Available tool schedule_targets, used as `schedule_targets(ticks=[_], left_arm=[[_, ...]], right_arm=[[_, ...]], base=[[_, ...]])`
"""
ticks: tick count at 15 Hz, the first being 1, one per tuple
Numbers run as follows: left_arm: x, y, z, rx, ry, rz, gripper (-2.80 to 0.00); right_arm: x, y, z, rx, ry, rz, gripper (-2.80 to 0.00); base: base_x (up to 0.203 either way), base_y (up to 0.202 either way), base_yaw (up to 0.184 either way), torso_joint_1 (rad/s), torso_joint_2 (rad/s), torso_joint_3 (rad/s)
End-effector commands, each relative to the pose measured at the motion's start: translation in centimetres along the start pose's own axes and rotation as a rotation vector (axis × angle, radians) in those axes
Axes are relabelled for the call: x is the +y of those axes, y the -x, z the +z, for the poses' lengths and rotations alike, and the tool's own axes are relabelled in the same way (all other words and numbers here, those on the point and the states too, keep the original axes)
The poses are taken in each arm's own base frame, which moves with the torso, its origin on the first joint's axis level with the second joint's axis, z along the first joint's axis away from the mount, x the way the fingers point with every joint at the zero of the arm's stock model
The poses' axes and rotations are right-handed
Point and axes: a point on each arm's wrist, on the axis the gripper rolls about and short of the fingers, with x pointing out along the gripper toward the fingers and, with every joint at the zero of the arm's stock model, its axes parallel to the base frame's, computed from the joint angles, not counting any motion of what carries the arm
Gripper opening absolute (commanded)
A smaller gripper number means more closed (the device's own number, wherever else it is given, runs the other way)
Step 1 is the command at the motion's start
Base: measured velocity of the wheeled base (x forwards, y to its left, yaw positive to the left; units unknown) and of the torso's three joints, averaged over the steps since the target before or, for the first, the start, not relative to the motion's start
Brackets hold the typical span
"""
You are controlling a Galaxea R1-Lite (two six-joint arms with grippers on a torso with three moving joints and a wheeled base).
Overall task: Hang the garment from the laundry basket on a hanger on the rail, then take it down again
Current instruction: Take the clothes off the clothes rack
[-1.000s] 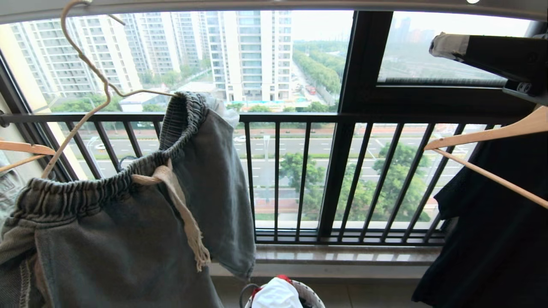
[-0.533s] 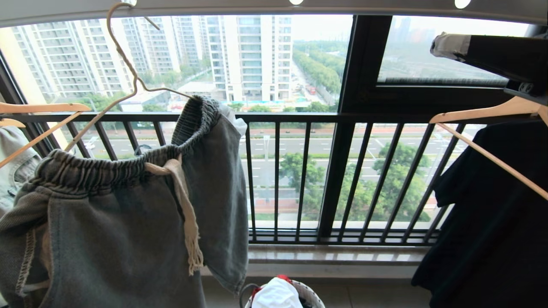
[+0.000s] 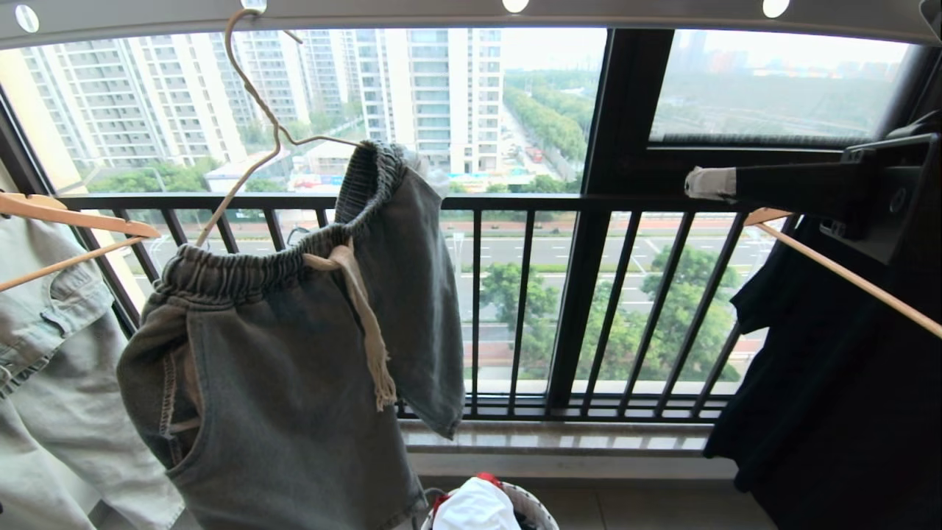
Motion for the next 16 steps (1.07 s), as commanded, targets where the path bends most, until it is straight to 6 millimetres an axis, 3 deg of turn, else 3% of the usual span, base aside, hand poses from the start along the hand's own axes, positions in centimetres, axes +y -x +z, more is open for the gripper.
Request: schedule_targets(ticks=[1, 7, 13, 16], left_arm=[[-0.1, 0.4, 0.6, -0.030, 0.037, -0.006, -2.80], [-0.2, 0.7, 1.2, -0.058, 0.046, 0.033, -2.80], [-0.6, 1.7, 0.9, -0.144, 0.086, 0.252, -2.80], [-1.1, 2.7, 0.5, -0.213, 0.100, 0.366, -2.80]], right_arm=[[1.2, 1.8, -0.3, 0.039, -0.029, -0.012, -2.80], [3.8, 7.6, -4.8, 0.115, -0.088, -0.199, -2.80], [8.1, 15.6, -9.3, 0.165, -0.165, -0.371, -2.80], [10.0, 19.0, -11.7, 0.134, -0.235, -0.582, -2.80]], base=[[0.000, 0.000, 0.000, 0.000, 0.00, 0.000], [0.000, 0.000, 0.000, 0.000, 0.00, 0.000], [0.000, 0.000, 0.000, 0.000, 0.00, 0.000], [0.000, 0.000, 0.000, 0.000, 0.00, 0.000]])
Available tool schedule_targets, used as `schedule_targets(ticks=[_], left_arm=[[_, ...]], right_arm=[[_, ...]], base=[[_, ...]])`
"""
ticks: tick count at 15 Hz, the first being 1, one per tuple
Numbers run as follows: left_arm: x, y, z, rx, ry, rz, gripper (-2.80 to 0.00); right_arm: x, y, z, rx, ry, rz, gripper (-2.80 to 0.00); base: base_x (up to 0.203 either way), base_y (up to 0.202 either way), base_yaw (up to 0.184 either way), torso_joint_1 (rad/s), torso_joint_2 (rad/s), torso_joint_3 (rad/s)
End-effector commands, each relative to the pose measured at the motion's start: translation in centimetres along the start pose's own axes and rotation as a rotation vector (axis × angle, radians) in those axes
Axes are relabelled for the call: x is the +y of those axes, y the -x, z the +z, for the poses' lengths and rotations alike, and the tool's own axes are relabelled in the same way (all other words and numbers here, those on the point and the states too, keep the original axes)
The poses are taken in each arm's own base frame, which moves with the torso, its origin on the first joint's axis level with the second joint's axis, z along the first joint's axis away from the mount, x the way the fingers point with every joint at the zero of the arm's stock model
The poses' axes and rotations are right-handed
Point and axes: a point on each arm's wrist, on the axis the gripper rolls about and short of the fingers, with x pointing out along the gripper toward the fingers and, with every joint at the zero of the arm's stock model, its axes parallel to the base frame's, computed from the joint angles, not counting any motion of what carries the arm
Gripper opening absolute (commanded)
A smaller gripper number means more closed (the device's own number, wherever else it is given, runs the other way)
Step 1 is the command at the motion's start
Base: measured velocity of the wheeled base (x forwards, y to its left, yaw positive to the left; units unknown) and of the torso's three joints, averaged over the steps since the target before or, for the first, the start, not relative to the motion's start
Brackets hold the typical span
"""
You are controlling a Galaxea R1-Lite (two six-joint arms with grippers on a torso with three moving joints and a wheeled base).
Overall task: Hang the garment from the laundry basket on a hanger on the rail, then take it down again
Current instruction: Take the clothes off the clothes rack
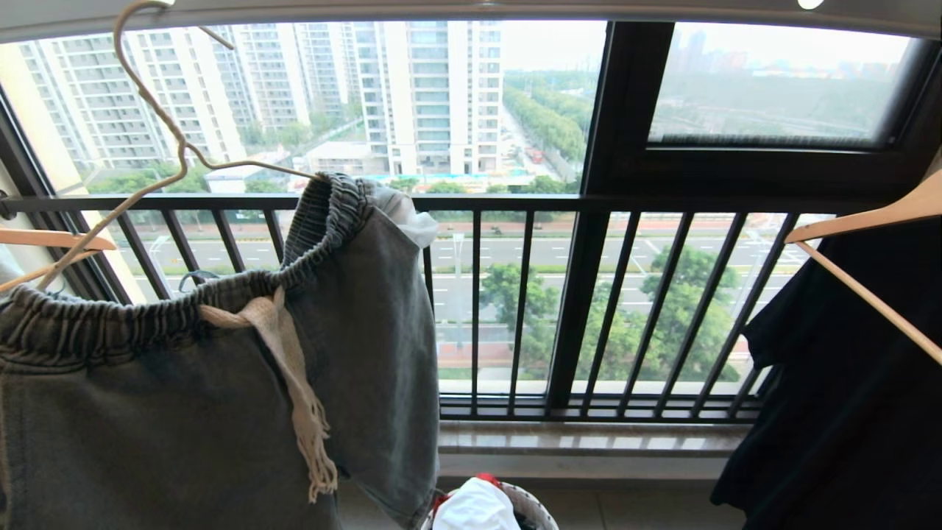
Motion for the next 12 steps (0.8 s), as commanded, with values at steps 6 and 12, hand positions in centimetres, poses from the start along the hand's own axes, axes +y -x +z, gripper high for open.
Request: schedule_targets(ticks=[6, 12], left_arm=[[0.5, 4.0, -3.8, -0.046, 0.012, 0.140, -2.80], [1.6, 3.2, -9.1, 0.040, -0.301, 0.083, -2.80]], right_arm=[[0.9, 5.4, -8.2, -0.116, -0.110, -0.309, -2.80], [0.1, 3.9, -8.7, -0.067, 0.050, -0.333, -2.80]], base=[[0.000, 0.000, 0.000, 0.000, 0.00, 0.000], [0.000, 0.000, 0.000, 0.000, 0.00, 0.000]])
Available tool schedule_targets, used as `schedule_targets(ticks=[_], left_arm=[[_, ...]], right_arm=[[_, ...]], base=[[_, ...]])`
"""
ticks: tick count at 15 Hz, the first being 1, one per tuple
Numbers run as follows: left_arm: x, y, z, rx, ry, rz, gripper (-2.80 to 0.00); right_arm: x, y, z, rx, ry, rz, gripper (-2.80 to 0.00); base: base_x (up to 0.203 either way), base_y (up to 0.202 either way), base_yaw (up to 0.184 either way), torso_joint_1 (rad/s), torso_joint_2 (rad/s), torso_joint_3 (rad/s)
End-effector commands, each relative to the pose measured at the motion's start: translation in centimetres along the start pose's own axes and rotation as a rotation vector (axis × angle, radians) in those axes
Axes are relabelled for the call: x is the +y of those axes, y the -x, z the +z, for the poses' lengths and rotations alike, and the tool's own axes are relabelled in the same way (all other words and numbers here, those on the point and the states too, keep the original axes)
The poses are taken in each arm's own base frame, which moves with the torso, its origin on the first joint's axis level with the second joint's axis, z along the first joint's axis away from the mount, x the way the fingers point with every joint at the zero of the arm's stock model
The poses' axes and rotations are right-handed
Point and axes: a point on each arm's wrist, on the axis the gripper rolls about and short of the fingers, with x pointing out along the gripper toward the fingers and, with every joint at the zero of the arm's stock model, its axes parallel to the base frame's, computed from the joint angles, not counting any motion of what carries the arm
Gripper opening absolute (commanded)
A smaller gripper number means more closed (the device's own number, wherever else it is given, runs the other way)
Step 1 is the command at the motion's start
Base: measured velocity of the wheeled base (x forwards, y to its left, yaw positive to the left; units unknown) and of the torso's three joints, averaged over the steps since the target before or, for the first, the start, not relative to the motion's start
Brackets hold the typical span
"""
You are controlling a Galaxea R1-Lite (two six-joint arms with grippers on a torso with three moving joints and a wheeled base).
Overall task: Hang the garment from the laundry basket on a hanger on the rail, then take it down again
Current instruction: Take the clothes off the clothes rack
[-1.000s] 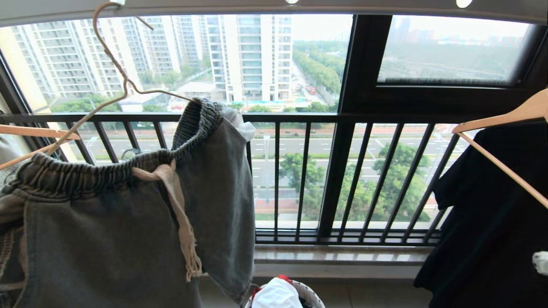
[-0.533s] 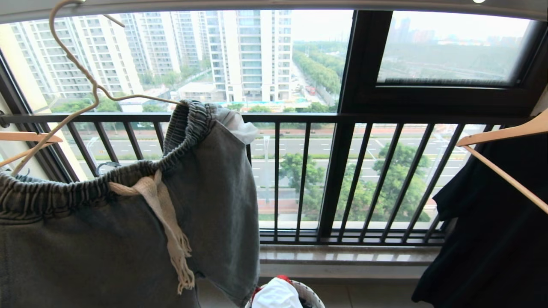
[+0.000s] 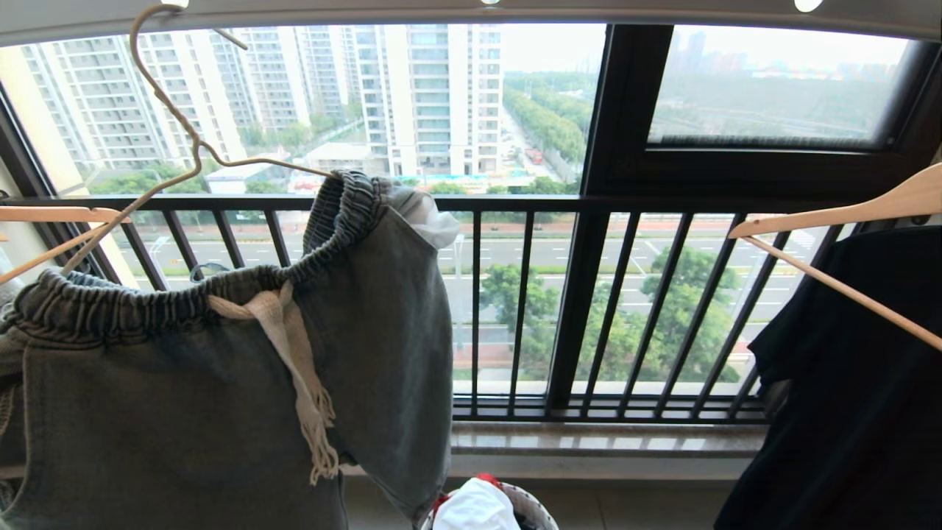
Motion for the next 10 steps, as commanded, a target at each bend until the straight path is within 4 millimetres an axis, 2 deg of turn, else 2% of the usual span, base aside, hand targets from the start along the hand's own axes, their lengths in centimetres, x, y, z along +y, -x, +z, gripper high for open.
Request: schedule_targets(ticks=[1, 3, 5, 8, 10], left_arm=[[-0.1, -0.6, -1.9, 0.030, -0.111, -0.008, -2.80], [-0.2, -2.1, -3.6, 0.057, -0.165, -0.030, -2.80], [-0.5, -3.6, -4.8, -0.008, -0.180, -0.076, -2.80], [-0.6, -4.3, -5.4, -0.047, -0.167, -0.122, -2.80], [-0.6, -4.3, -5.5, -0.045, -0.154, -0.125, -2.80]], right_arm=[[-0.1, -0.2, -0.2, 0.005, 0.050, -0.004, -2.80], [0.0, -0.3, 0.6, -0.044, 0.092, 0.008, -2.80], [0.2, -0.3, 2.1, -0.047, 0.122, 0.014, -2.80], [0.1, 0.0, 1.7, -0.041, 0.184, 0.002, -2.80], [-0.2, -0.3, 0.0, 0.007, 0.195, -0.005, -2.80]], base=[[0.000, 0.000, 0.000, 0.000, 0.00, 0.000], [0.000, 0.000, 0.000, 0.000, 0.00, 0.000], [0.000, 0.000, 0.000, 0.000, 0.00, 0.000], [0.000, 0.000, 0.000, 0.000, 0.00, 0.000], [0.000, 0.000, 0.000, 0.000, 0.00, 0.000]])
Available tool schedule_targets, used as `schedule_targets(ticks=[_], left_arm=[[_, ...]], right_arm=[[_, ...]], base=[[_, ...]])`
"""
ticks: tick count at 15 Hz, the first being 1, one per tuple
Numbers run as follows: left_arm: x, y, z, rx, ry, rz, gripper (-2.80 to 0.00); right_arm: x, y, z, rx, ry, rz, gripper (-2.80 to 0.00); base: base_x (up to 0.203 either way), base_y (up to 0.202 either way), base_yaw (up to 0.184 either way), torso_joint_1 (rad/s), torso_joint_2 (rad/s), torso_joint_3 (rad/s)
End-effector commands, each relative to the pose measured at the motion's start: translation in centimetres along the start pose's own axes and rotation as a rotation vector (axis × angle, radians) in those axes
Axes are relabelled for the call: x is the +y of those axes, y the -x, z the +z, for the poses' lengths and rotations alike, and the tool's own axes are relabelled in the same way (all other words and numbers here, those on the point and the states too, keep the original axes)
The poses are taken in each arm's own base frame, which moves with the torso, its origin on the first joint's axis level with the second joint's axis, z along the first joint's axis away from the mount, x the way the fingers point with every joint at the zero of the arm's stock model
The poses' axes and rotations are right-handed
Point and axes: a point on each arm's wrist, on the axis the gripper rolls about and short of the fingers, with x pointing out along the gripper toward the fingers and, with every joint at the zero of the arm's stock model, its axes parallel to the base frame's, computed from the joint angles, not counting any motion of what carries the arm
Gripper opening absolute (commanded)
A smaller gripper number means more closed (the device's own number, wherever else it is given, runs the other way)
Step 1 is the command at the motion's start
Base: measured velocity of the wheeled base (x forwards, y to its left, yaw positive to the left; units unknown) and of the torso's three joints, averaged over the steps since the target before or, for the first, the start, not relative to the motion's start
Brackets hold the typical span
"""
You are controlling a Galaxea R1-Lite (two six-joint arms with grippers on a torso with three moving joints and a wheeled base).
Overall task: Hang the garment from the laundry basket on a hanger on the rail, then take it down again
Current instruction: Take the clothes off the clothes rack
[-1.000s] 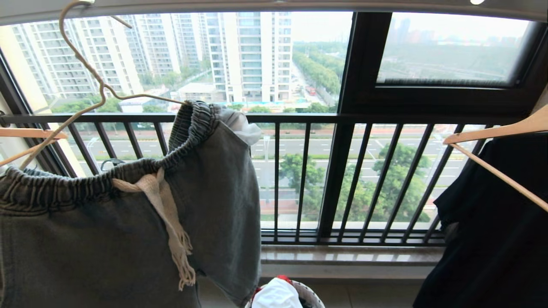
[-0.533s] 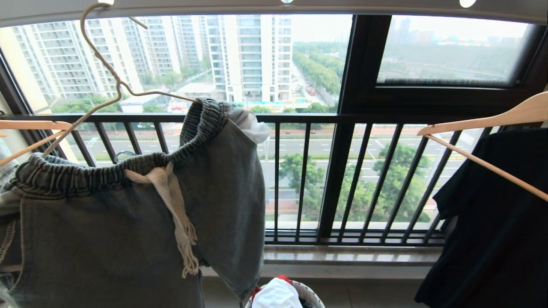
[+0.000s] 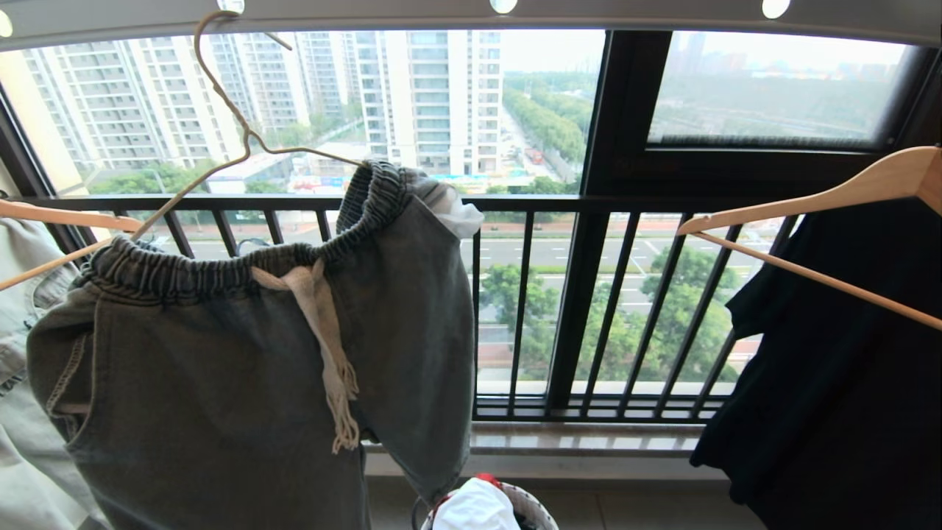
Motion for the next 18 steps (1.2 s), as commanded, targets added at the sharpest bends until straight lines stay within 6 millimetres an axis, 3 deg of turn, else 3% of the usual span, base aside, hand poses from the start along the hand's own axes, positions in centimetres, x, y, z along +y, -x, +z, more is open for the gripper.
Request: schedule_targets(ticks=[1, 5, 9, 10, 15, 18], left_arm=[[0.0, -0.1, -0.3, 0.014, 0.022, 0.000, -2.80], [0.0, -0.1, -0.3, 0.015, 0.053, 0.003, -2.80], [0.0, -0.1, -0.3, 0.015, 0.110, 0.008, -2.80], [0.0, -0.1, -0.3, 0.015, 0.117, 0.008, -2.80], [0.0, -0.1, -0.3, 0.015, 0.119, 0.010, -2.80], [0.0, -0.1, -0.3, 0.015, 0.119, 0.010, -2.80]], right_arm=[[0.0, -0.3, -1.4, 0.062, -0.016, -0.011, -2.80], [0.1, -0.7, -1.8, 0.070, -0.145, -0.081, -2.80], [0.4, -1.5, -5.8, 0.005, -0.130, -0.123, -2.80], [0.4, -2.4, -7.2, -0.055, -0.106, -0.123, -2.80], [-0.4, -8.1, -9.2, -0.338, -0.049, -0.146, -2.80], [-0.5, -8.7, -9.5, -0.382, -0.018, -0.145, -2.80]], base=[[0.000, 0.000, 0.000, 0.000, 0.00, 0.000], [0.000, 0.000, 0.000, 0.000, 0.00, 0.000], [0.000, 0.000, 0.000, 0.000, 0.00, 0.000], [0.000, 0.000, 0.000, 0.000, 0.00, 0.000], [0.000, 0.000, 0.000, 0.000, 0.00, 0.000], [0.000, 0.000, 0.000, 0.000, 0.00, 0.000]])
